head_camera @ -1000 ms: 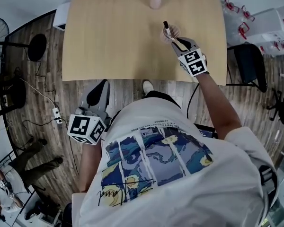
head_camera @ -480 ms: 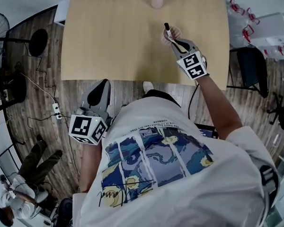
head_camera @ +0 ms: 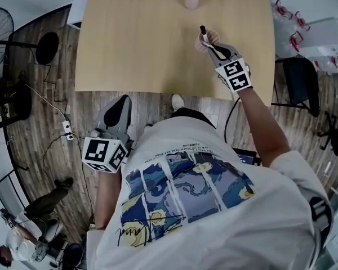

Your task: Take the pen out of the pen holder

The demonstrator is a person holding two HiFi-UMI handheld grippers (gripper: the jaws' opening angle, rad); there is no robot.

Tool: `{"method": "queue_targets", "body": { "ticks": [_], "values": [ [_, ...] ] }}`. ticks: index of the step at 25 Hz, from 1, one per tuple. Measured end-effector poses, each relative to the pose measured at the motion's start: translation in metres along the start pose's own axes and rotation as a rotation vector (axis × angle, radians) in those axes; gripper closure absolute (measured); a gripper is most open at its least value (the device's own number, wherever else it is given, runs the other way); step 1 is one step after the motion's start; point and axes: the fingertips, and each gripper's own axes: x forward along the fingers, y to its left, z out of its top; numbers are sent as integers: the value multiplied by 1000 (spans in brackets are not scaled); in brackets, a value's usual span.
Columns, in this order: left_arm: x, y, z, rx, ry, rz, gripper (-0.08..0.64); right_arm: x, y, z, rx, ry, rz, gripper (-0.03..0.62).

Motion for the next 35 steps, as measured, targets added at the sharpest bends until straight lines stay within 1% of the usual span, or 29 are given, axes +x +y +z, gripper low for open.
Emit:
{"method": "queue_targets", "body": {
  "ticks": [6, 12, 16, 22, 31, 35],
  "values": [
    [-19, 8, -10, -4, -13, -9, 551, -13, 1, 11, 9, -4, -33, 558],
    [-35, 13, -17, -4, -32, -30, 551, -36, -2, 28, 37, -33, -82, 558],
    [-54, 13, -27, 6, -20, -61, 551, -57, 9, 35, 79, -43, -110, 558],
    [-75, 18, -33, 11, -37, -93, 552, -82, 21, 60, 77, -79, -150, 558],
    [-114, 27, -48, 19, -45, -116, 551, -119, 67, 95, 83, -130, -160, 558],
    [-131, 29, -58, 26, -49, -135, 551, -135, 91, 108, 70, -146, -165, 559]
  ]
}}
